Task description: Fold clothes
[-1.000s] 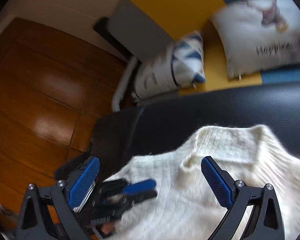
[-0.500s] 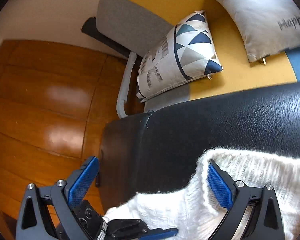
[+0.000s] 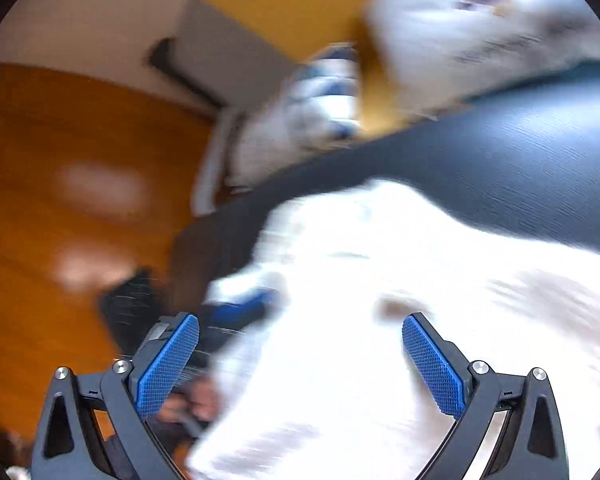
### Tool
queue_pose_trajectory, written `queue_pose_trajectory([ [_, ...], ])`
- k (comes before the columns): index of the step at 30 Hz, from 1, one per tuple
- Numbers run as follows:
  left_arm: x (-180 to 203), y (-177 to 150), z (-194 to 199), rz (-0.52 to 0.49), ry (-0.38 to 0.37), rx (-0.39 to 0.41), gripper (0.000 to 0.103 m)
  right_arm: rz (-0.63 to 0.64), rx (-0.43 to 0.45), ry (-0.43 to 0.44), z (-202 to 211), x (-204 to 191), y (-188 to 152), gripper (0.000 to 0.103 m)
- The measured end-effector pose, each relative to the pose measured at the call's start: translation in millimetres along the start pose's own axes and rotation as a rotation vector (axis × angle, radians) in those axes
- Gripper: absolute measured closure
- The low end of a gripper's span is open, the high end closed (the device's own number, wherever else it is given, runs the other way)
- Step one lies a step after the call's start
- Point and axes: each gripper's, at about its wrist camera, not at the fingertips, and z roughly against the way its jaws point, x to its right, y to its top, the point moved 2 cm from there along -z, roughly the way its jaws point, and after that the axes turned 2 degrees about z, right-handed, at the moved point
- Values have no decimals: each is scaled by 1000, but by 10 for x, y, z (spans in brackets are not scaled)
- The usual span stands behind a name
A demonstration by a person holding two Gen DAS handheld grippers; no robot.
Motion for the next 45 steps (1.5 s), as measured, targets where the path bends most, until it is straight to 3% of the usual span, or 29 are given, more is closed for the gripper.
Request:
queue_pose_trajectory([
  [3, 10, 110, -48, -46, 43, -12, 84, -45, 67, 16, 116, 84, 10, 0],
  [7, 82, 203, 76, -65, 126, -50, 83, -19, 96, 9, 326, -103, -134, 0],
  [11, 139, 62, 702, 21, 38, 14, 82, 44, 115, 22, 819, -317, -616, 0],
  [15, 196, -419, 1331, 118, -60, 66, 81, 50, 91, 5, 1328, -317, -1331, 0],
  [18, 318, -963, 1587, 158, -95, 62, 81, 27, 49, -18, 1437, -244, -1828, 0],
  [28, 635, -2184, 1532, 166, -73, -83, 80, -127, 49, -190, 1507, 252, -2698, 0],
  [35, 514, -2282, 1441, 116, -13, -93, 86, -146, 111, -200, 1777, 224, -3180, 0],
  [38, 558, -2214, 1526, 99, 14, -84, 80, -142, 108, -223, 1853, 173, -3272, 0],
  [41, 539, -2198, 1748, 129, 9, -37, 80, -114, 129, -268, 1746, -10, -3128, 0],
  [45, 267, -2267, 2183, 272, -16, 59, 79, 21, 126, -236, 1420, -475, -2936, 0],
])
